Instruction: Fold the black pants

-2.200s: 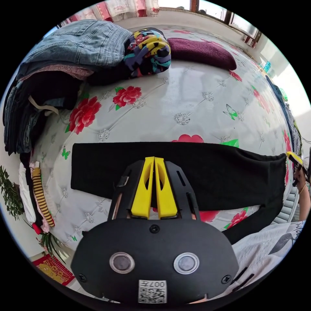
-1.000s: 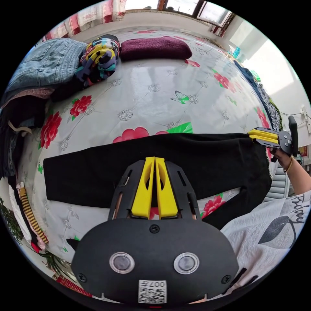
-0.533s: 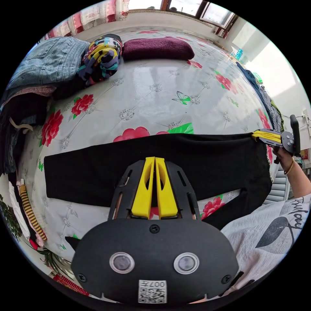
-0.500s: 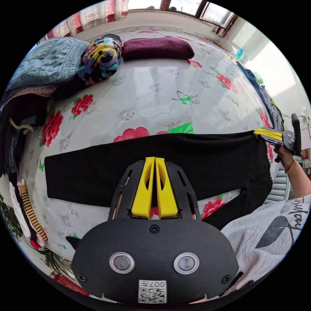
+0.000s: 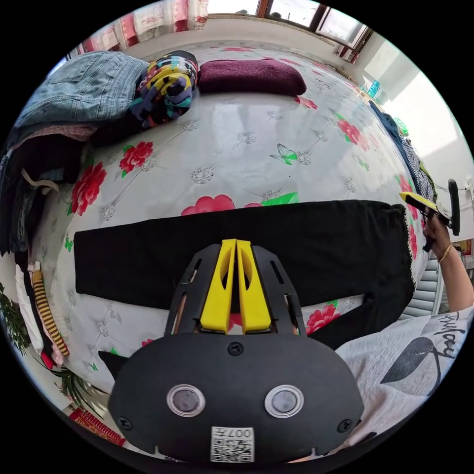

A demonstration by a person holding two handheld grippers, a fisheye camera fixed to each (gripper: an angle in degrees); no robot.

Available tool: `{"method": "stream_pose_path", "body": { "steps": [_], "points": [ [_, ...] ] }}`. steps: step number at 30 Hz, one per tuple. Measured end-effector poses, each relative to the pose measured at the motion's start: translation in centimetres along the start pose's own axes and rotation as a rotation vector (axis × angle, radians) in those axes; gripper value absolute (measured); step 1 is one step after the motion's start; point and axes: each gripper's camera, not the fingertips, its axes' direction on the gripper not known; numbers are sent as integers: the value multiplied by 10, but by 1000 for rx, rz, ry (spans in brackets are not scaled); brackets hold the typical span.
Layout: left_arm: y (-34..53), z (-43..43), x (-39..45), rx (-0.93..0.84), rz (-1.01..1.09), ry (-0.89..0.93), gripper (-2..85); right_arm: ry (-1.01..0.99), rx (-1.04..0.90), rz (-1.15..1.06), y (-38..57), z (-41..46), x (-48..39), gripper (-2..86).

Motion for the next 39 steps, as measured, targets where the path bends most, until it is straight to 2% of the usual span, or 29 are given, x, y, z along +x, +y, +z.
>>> {"method": "stream_pose_path", "body": {
  "steps": [3, 8, 11, 14, 19, 21, 23, 28, 30, 35, 39],
  "points": [
    [-2, -15, -1, 45, -15, 7, -10, 3, -51, 1, 23, 1, 11, -2],
    [-11, -4, -16, -40, -76, -60, -10, 68, -108, -70, 21, 17, 13, -2],
    [-13, -11, -26, -8, -97, -28, -10, 104, -123, -147, 15, 13, 15, -2],
    [-25, -19, -28, -25, -133, -46, -10, 300, -173, -77, 16, 12, 36, -2],
    [-46, -31, -29, 8, -190, -9, -10, 152, -85, 109, 35, -8, 81, -1],
    [-51, -42, -40, 12, -262, 59, -9, 2, -60, 175, 40, -22, 93, 1],
    [-46, -60, -48, 35, -304, 69, -8, -13, 0, 202, 52, -45, 96, 3],
    [10, -131, -82, 154, -367, 93, 3, -99, 145, 286, 132, -102, 105, 27],
    [60, -161, -108, 166, -456, 71, 19, -162, 119, 401, 188, -112, 116, 40],
    [175, -196, -157, 122, -710, 2, 54, -154, 38, 567, 292, -119, 123, 61],
    [242, -202, -189, 106, -920, 80, 68, -214, -20, 650, 335, -115, 127, 81]
  ]
}}
